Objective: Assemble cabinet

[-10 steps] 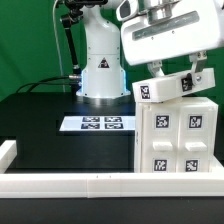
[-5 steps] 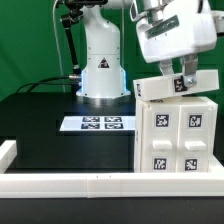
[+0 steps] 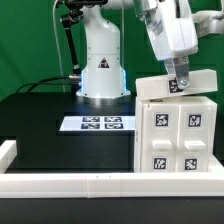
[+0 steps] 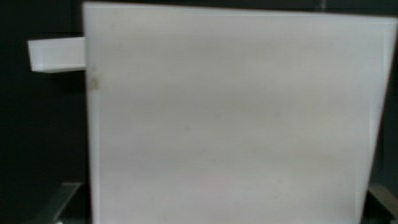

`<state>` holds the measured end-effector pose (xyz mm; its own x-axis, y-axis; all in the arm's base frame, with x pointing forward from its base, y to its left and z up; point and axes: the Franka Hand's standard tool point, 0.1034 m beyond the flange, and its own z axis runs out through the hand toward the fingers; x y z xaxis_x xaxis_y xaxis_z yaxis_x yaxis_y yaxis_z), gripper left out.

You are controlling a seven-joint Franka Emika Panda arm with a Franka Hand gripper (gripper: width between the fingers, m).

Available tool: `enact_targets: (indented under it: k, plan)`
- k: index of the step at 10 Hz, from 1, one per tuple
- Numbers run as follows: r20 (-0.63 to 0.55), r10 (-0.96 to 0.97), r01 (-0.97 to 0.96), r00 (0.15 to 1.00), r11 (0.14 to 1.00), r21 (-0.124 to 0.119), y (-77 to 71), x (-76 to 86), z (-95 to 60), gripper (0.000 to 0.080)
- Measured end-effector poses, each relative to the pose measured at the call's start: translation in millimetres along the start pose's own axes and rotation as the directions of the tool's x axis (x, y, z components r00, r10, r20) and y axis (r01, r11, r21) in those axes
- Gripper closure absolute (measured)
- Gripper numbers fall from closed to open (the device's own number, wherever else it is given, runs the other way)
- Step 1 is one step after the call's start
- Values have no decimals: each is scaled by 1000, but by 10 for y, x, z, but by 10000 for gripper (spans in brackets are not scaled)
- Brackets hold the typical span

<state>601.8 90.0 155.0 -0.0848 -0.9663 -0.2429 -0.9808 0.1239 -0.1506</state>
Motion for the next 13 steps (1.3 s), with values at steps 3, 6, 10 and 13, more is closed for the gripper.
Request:
enact_targets:
  k: [3,6,10,13]
  plan:
    - [8,3,-3,1000,1000,2,-1,-19,-8,145]
    - [42,-13,11,999,999,31,-50,-108,-205,14]
    - [52,-73,70,996,997,42,-71,-149,-293,2]
    - [2,-354,353,935,935,35,-82,-222,-307,2]
